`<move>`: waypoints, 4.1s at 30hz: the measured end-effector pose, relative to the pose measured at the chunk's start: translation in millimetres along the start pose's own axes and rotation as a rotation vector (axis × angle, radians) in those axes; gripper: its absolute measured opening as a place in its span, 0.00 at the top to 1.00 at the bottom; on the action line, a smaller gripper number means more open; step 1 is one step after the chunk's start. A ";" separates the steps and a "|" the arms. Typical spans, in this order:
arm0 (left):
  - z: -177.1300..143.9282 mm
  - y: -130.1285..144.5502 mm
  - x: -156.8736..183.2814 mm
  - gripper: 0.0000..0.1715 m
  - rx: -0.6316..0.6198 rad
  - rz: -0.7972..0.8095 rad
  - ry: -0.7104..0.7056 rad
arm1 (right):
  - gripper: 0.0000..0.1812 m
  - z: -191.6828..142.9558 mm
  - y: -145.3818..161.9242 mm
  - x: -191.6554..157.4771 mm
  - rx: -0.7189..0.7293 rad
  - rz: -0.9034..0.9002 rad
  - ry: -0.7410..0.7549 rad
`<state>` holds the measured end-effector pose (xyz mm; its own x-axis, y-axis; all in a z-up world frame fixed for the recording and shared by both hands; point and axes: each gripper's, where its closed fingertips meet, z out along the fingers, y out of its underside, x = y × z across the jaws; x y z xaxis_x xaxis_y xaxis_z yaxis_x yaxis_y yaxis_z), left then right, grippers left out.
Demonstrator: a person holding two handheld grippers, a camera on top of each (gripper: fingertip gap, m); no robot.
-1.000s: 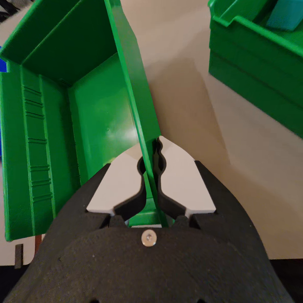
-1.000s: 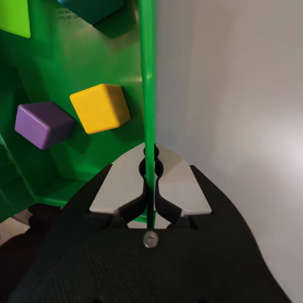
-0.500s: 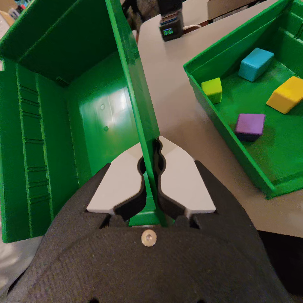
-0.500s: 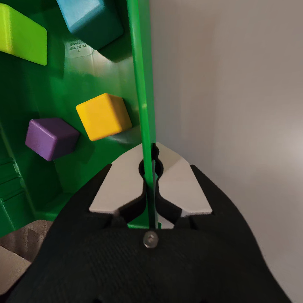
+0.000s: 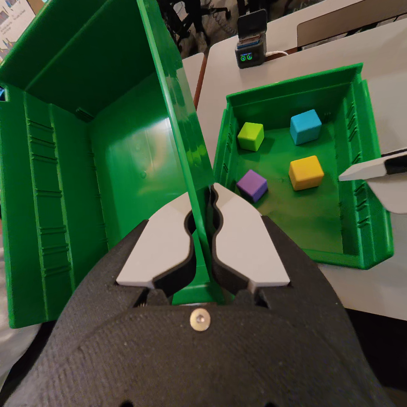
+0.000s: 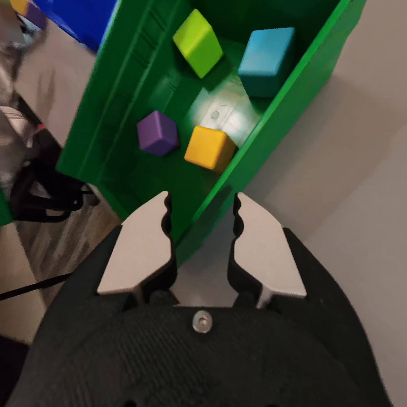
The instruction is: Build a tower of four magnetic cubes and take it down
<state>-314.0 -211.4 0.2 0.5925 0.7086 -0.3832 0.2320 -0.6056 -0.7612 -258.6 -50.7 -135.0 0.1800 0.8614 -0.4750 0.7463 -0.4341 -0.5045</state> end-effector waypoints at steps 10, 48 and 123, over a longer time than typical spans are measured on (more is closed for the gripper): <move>0.4 -21.8 21.5 0.92 0.059 0.055 -0.006 | 0.96 -30.0 14.0 -14.9 0.128 0.103 -0.305; -0.3 -43.5 80.5 0.92 0.100 0.153 0.132 | 1.00 35.3 -99.4 35.7 0.306 0.094 -0.111; 10.3 42.6 372.8 0.69 0.060 0.160 0.759 | 0.53 -327.9 146.6 218.9 0.996 -0.284 0.707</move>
<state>-91.2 30.7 -180.5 0.9863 0.1591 -0.0445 0.0695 -0.6437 -0.7621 100.3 160.6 -76.4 0.6263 0.7760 0.0745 0.0632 0.0448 -0.9970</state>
